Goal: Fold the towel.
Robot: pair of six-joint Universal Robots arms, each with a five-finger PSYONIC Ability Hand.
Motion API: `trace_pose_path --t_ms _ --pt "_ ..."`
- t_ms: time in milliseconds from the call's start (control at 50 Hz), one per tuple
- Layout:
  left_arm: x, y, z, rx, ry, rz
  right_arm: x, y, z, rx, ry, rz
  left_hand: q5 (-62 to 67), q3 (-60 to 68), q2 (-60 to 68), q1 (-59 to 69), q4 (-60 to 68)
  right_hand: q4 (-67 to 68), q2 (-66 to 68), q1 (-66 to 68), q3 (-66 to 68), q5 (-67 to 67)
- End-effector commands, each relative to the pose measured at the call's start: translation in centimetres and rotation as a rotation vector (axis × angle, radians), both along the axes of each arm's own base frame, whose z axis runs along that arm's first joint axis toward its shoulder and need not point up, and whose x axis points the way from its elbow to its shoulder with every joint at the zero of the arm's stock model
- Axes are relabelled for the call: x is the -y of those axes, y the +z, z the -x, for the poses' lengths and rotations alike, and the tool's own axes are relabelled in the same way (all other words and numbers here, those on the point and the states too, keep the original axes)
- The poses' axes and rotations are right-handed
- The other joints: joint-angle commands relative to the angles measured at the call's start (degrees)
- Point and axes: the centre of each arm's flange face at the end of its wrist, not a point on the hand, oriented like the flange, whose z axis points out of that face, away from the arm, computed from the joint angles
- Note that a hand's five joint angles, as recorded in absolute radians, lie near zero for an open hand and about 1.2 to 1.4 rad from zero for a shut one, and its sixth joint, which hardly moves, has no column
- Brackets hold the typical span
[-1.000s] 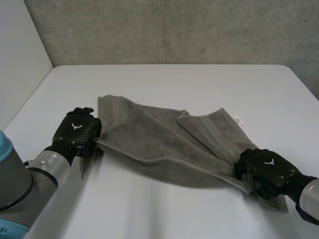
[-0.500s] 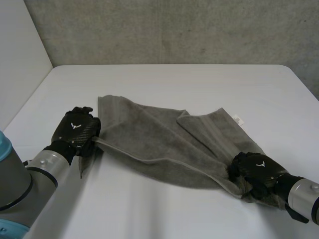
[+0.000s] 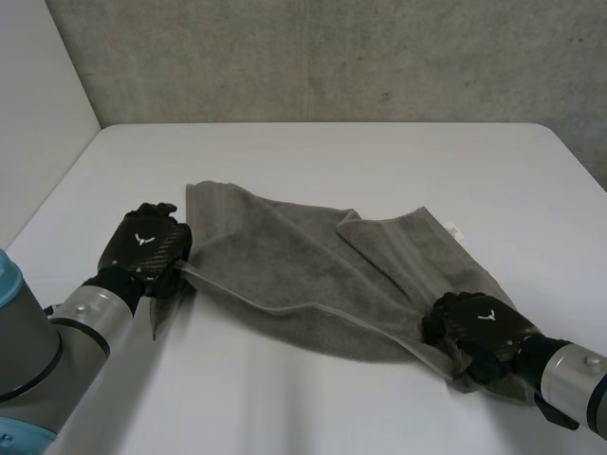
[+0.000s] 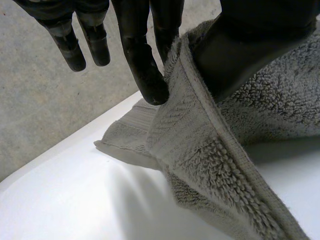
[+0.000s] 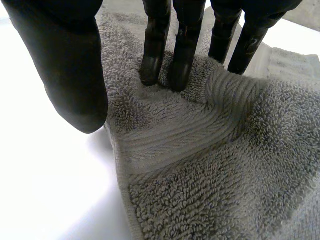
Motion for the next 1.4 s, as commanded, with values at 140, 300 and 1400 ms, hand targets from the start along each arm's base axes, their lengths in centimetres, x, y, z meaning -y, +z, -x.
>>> trace_pose_path --t_ms 140,300,1400 --pt "0.0 0.0 0.0 0.0 0.0 0.0 0.7 -0.6 -0.6 0.007 0.023 0.003 3.46 -2.4 2.97 5.22 -3.22 -4.44 31.74 32.89 -2.93 35.46" --pt "0.0 0.1 -0.1 0.0 0.003 0.001 1.2 -0.8 -0.4 0.005 0.014 -0.009 3.46 -2.4 2.97 5.22 -3.22 -4.44 38.96 40.12 -2.93 42.69" --pt "8.8 11.2 3.6 -0.044 -0.03 0.196 16.2 16.4 -4.6 -0.177 0.011 0.57 3.46 -2.4 2.97 5.22 -3.22 -4.44 38.96 40.12 -2.93 42.69"
